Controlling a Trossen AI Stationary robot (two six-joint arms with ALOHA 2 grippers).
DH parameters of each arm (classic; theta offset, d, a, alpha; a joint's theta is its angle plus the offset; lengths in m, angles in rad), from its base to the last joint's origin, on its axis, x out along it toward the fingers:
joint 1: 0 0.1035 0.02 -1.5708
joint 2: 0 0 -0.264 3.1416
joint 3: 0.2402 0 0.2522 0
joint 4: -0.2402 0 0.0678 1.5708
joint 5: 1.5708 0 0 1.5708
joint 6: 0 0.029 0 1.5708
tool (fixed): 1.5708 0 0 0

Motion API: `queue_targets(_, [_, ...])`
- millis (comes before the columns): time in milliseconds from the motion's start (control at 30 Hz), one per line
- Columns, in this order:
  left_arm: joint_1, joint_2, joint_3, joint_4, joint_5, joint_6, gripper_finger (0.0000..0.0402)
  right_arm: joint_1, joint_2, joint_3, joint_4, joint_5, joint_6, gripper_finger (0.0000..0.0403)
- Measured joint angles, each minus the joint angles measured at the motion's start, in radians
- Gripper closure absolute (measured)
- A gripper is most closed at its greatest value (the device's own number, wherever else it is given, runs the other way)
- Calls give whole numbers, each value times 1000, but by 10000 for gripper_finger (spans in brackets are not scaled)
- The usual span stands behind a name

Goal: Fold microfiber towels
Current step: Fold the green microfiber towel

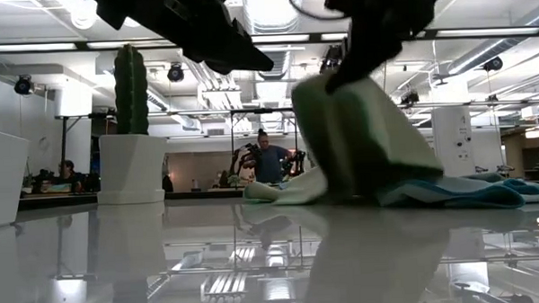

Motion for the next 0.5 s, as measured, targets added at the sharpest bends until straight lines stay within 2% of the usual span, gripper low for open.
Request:
queue_targets(133, [-1,0,1,22,-138,-7,312,0,-57,3,21,-7,3,394])
queue_targets(333, [0,13,0,53,-362,-105,198,0,-78,28,18,-8,13,394])
queue_targets(500, [-2,66,-2,55,-369,-131,133,0,-70,52,17,-8,25,394])
